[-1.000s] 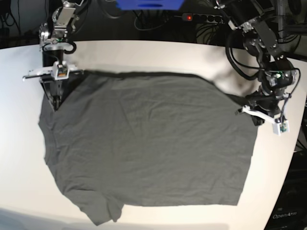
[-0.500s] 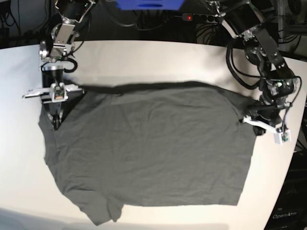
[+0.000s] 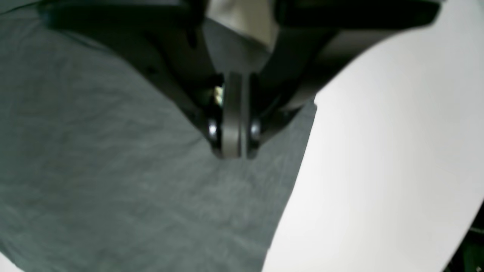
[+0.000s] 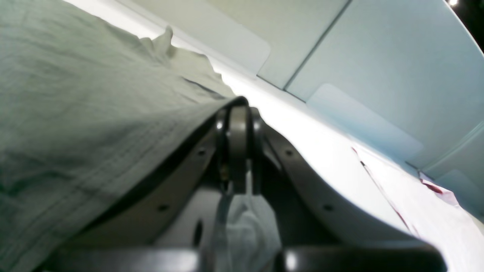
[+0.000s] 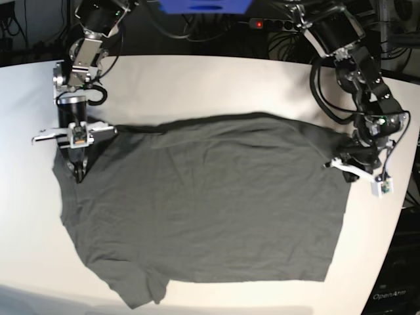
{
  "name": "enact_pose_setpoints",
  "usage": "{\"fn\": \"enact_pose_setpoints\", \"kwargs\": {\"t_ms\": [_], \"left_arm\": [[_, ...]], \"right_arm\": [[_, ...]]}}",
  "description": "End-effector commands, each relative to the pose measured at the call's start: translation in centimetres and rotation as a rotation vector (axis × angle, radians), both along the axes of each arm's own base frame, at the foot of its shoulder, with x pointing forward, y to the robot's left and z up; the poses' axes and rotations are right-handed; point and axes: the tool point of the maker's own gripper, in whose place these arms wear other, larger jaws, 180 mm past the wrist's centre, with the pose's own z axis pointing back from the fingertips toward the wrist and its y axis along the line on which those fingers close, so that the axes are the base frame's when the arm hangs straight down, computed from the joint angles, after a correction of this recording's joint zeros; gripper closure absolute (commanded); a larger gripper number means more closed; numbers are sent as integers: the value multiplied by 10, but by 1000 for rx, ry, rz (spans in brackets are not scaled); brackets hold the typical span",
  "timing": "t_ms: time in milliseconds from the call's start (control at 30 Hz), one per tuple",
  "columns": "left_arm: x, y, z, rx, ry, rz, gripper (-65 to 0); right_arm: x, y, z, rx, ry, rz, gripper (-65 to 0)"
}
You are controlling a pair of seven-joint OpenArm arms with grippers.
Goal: Fold the T-shirt properly
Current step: 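Lower the right gripper onto the grey shirt's shoulder corner, then close the right gripper on the shoulder corner while left holds hem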
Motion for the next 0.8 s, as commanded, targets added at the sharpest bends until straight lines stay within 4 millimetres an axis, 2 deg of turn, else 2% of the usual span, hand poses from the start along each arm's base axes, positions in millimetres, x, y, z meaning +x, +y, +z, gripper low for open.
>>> {"fn": "enact_pose_setpoints", "kwargs": {"t_ms": [0, 167, 433, 600, 667, 767], "left_arm": [[5, 2, 5, 2, -25, -1, -27], [2, 8, -1, 9, -3, 3, -31], [-3, 4, -13, -19, 57, -3, -32], [3, -3, -10, -23, 49, -19, -35], [6, -11, -10, -23, 50, -43, -77], [7, -22, -10, -37, 53, -58, -202]], "right_arm": [[2, 0, 12, 3, -44, 13, 0], [1, 0, 11, 3, -42, 14, 0], [0, 0, 11, 3, -41, 14, 0], [0, 0, 10, 3, -39, 14, 0], [0, 0, 10, 3, -39, 14, 0], [-3, 0, 8, 3, -30, 14, 0]]}}
